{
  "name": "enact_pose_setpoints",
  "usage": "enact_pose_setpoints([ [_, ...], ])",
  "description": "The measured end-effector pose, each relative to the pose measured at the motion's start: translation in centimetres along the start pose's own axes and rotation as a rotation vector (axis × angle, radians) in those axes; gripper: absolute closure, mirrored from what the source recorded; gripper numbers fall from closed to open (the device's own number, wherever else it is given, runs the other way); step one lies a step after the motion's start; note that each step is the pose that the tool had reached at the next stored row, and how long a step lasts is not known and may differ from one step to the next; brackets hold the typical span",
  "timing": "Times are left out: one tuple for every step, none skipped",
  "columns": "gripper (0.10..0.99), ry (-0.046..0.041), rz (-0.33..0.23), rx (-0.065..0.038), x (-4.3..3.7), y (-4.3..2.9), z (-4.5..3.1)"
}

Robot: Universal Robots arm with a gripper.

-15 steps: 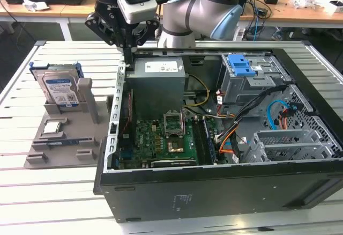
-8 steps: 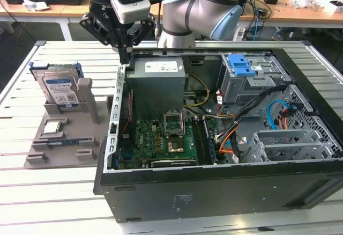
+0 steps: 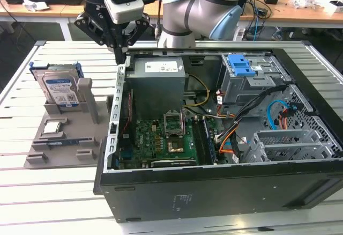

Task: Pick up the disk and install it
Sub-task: 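Reach for the disk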

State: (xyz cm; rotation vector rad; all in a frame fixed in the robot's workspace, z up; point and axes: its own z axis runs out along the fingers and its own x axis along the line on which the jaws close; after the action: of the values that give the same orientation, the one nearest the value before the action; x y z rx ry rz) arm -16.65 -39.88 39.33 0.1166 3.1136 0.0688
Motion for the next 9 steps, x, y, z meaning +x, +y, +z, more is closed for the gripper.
enact_pose_setpoints([
  [0.984, 0.0001, 0.000, 0.000, 0.09, -0.01, 0.00],
  [0.984, 0.0001, 0.000, 0.000, 0.19, -0.02, -0.01],
  [0.984, 0.0001, 0.000, 0.000, 0.28, -0.02, -0.01],
  [0.984, 0.0000, 0.000, 0.000, 0.49, -0.04, -0.01],
  [0.984, 0.0001, 0.000, 0.000, 0.58, -0.04, -0.02],
  [0.984, 0.0000, 0.000, 0.000, 0.72, -0.05, -0.02],
  [0.984, 0.0000, 0.000, 0.000, 0.84, -0.06, -0.02],
  [0.984, 0.0000, 0.000, 0.000, 0.96, -0.07, -0.02],
  [0.984, 0.0000, 0.000, 0.000, 1.14, -0.08, -0.03],
])
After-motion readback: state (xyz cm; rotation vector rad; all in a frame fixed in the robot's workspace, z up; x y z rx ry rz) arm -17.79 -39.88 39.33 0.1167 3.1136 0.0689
